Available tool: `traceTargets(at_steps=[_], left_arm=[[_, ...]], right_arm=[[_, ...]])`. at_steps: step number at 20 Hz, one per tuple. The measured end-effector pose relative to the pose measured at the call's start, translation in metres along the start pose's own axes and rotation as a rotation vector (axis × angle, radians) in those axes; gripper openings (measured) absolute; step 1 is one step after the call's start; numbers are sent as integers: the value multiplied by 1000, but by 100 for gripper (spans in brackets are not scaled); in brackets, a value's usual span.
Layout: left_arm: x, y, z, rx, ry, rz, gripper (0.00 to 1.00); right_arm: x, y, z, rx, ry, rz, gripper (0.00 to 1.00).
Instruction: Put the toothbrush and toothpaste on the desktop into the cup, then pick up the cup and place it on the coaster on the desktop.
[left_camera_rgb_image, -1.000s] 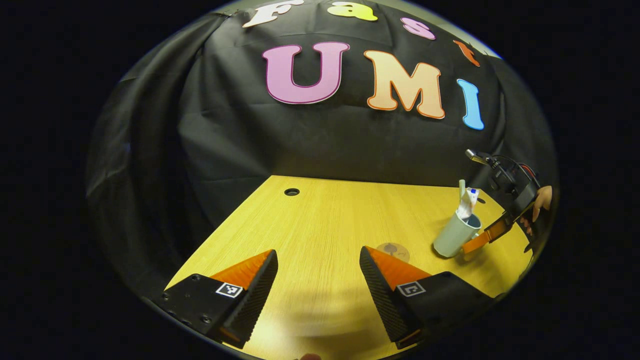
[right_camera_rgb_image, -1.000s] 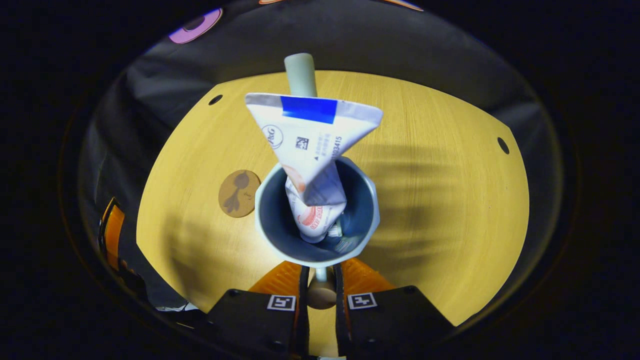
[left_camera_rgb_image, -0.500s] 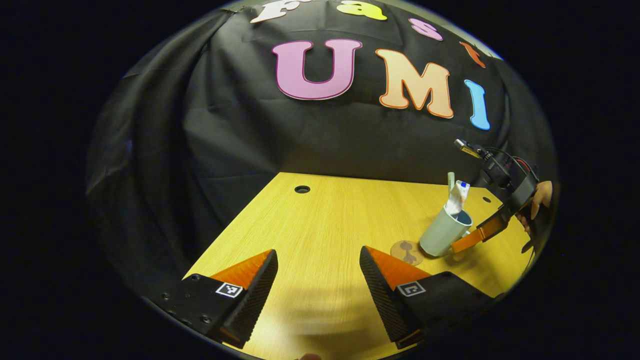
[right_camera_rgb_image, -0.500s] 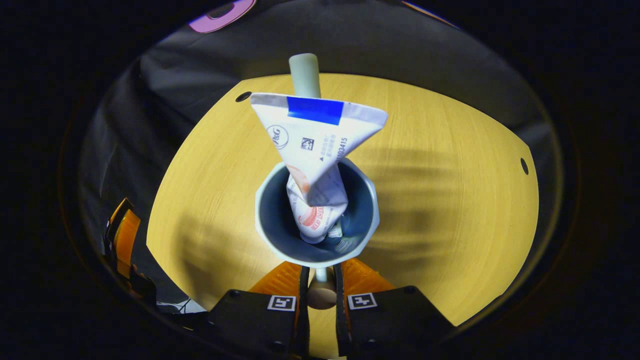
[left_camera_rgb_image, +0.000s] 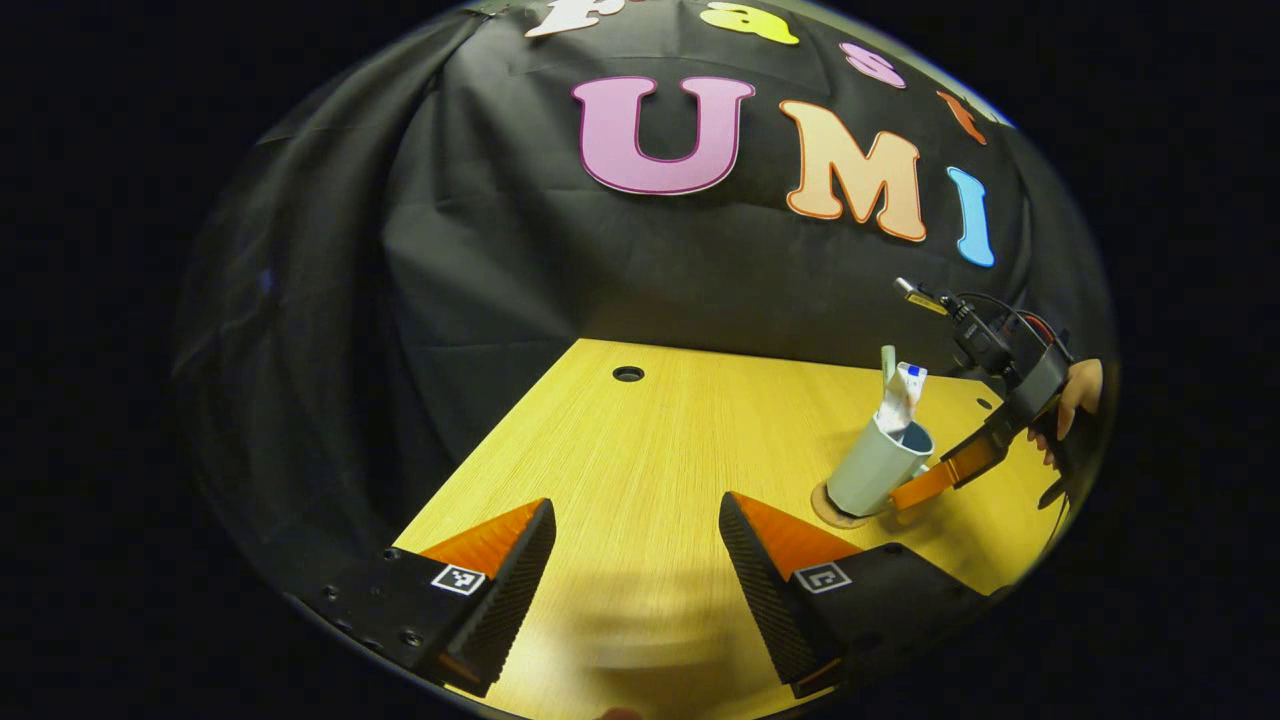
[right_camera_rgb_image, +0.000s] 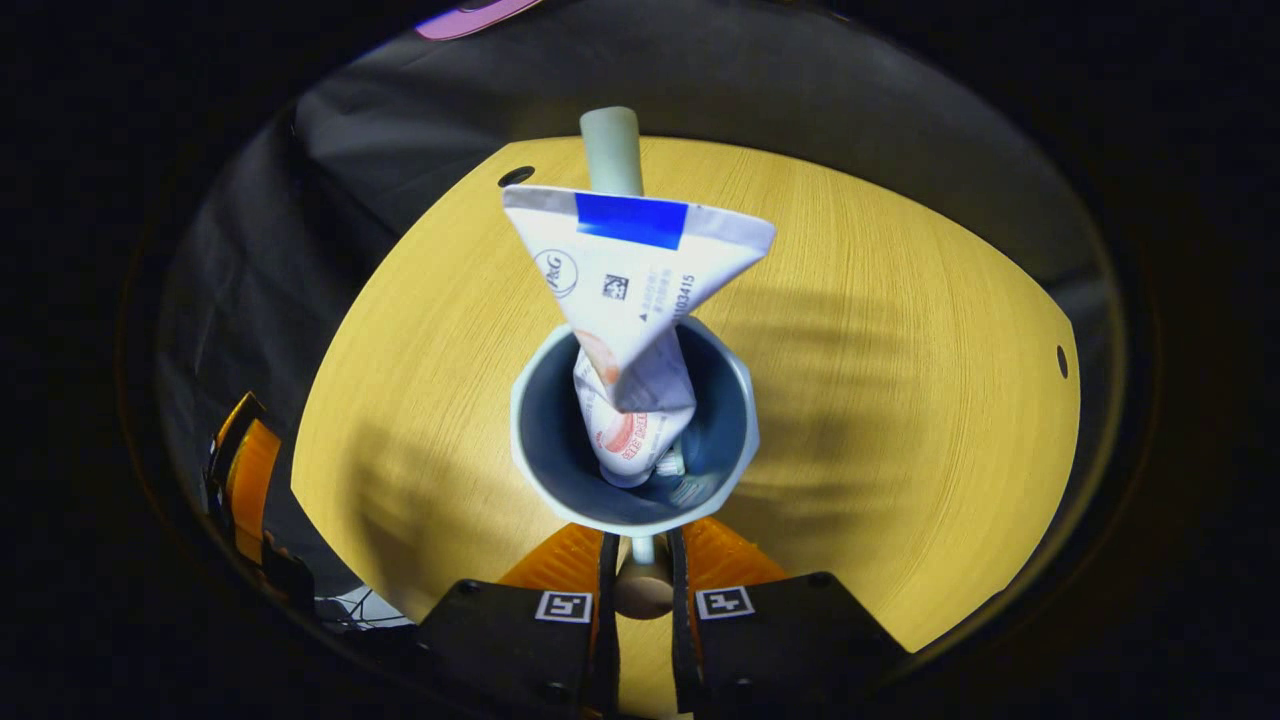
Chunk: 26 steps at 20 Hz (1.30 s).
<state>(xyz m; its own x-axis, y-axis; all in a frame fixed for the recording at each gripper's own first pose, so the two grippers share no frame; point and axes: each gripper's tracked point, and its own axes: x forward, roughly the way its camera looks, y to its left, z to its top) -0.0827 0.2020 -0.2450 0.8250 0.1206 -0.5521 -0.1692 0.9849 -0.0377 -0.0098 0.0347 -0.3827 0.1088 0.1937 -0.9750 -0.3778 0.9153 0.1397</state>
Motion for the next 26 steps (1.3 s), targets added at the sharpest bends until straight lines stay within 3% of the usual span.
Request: traceTargets(at_steps=[4, 6, 9, 12, 14, 16, 21, 26], left_arm=[[-2, 1, 2, -4, -8, -4, 95], [-1, -3, 2, -8, -6, -14, 95], [1, -15, 5, -9, -15, -34, 95], [2, -32, 10, 9, -18, -45, 95], [-1, -50, 18, 7, -38, -50, 95], [-4, -72, 22, 10, -43, -57, 95], [-19, -134, 37, 22, -78, -99, 95], [-36, -191, 67, 40, -161, -155, 95]], right_arm=[[-1, -2, -1, -17, 4, -11, 26], [-6, 5, 1, 4, -10, 25, 34], [-16, 16, 9, 4, -81, 62, 100], [-36, 11, 8, 0, -182, 86, 96], [-52, -2, 8, -12, -284, 80, 99], [-74, -19, 2, -38, -374, 62, 95], [-142, -52, -9, -23, -600, 64, 99], [-215, -94, -12, 44, -861, -18, 99]])
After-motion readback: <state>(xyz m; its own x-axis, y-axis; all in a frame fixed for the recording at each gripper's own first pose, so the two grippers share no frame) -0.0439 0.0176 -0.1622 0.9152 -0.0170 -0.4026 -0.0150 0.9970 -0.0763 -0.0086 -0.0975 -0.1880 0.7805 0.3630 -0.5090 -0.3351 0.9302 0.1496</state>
